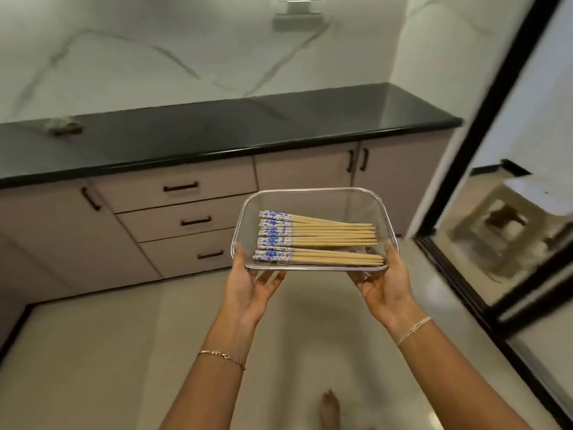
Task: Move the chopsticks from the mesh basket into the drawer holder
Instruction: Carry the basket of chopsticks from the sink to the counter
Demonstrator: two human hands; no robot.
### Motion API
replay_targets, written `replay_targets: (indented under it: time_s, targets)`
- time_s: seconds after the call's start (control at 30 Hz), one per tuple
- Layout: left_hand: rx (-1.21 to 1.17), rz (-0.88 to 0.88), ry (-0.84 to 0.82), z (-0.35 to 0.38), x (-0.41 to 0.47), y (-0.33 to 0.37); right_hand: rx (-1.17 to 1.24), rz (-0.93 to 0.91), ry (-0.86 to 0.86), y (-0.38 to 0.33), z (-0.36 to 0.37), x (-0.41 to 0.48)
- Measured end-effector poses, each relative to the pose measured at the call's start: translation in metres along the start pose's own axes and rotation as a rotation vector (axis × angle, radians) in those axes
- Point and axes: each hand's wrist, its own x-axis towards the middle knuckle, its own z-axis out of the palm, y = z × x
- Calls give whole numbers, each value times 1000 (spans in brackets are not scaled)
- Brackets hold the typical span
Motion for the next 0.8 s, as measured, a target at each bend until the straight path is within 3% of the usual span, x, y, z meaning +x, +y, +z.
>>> replay_targets:
  time_s: [0.4, 0.8]
  targets:
    - [-207, 299, 278, -22, 106, 135, -258, 92, -260, 60, 189, 152]
    - [-249, 421, 428, -49, 222, 260, -419, 46, -283, 123, 337, 259]
